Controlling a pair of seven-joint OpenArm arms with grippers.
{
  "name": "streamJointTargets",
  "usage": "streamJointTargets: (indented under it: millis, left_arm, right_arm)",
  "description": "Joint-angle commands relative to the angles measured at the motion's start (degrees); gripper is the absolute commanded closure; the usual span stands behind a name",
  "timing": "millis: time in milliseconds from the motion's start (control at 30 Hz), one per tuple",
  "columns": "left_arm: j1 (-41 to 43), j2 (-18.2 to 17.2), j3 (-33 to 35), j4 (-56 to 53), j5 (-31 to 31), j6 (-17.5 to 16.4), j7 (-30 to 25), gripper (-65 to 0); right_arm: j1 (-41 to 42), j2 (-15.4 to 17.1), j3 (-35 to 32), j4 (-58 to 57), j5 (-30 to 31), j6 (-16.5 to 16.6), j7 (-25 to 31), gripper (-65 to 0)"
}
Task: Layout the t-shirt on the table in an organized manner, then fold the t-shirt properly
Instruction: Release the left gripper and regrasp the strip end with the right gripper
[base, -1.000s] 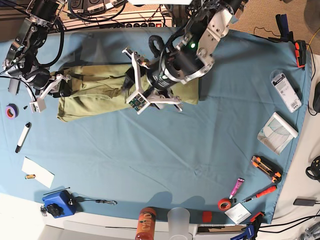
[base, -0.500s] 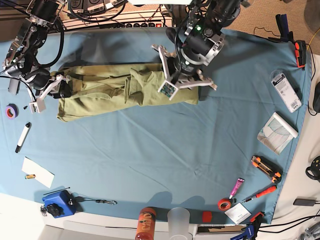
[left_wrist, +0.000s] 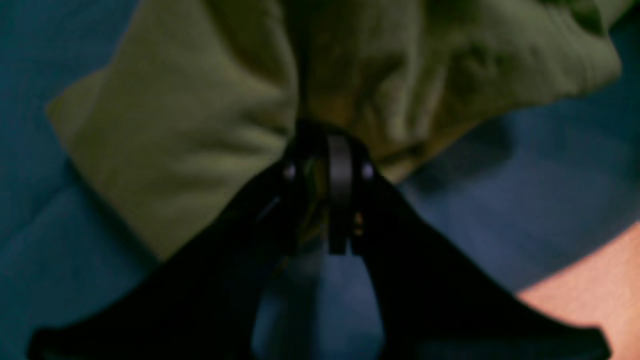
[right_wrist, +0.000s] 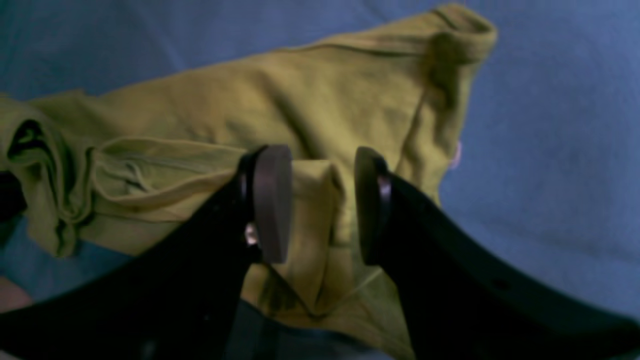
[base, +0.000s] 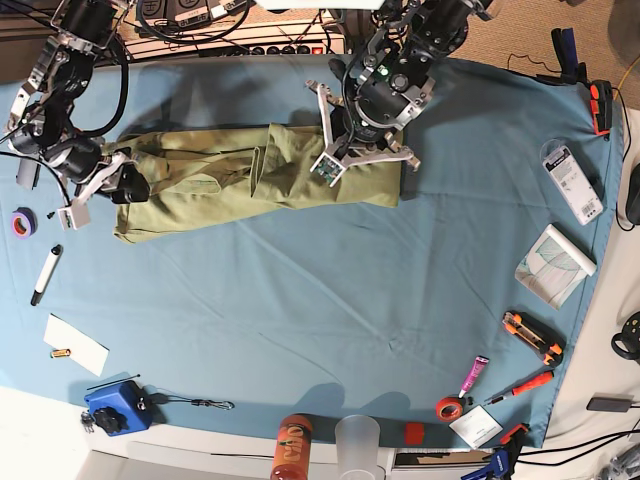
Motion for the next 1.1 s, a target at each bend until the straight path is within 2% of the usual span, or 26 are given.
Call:
streamJointTargets:
  millis: [0, 200, 400, 567, 633, 800, 933, 1067]
  left_arm:
    - [-0.4, 0.4, 0.0, 3.4, 0.4, 0.0, -0.6, -7.5]
    - [-0.4, 0.3, -0.1, 15.6, 0.7, 0.0, 0.6, -7.5]
    - [0.6, 0.3, -0.1, 15.5, 2.4, 0.0, 0.6, -7.5]
    - [1.2, 0.3, -0.1, 15.5, 2.4, 0.0, 0.6, -7.5]
    - [1.2, 0.3, -0.1, 15.5, 2.4, 0.0, 0.6, -7.5]
    - [1.2, 0.3, -0.1, 15.5, 2.4, 0.0, 0.5, -7.5]
    - [1.2, 0.3, -0.1, 15.5, 2.4, 0.0, 0.4, -7.5]
    - [1.2, 0.3, -0.1, 15.5, 2.4, 0.0, 0.4, -7.5]
  right_arm:
    - [0.9, 1.1, 1.3, 1.7, 2.6, 0.7, 0.5, -21.7]
    - [2.8, 1.1, 9.3, 5.5, 9.7, 1.1, -0.9, -21.7]
    - [3.8, 1.2, 15.6, 6.0, 9.9, 1.1, -0.9, -21.6]
    - [3.8, 1.2, 16.2, 6.0, 10.0, 1.1, -1.1, -21.7]
    - [3.7, 1.2, 16.2, 6.0, 10.0, 1.1, -3.1, -21.9]
    - [3.5, 1.3, 16.2, 6.0, 6.7, 1.1, -4.6, -33.0]
    - [3.6, 1.3, 16.2, 5.8, 5.8, 1.1, -5.7, -33.5]
    - [3.6, 1.2, 15.8, 2.9, 0.9, 1.1, -4.4, -33.5]
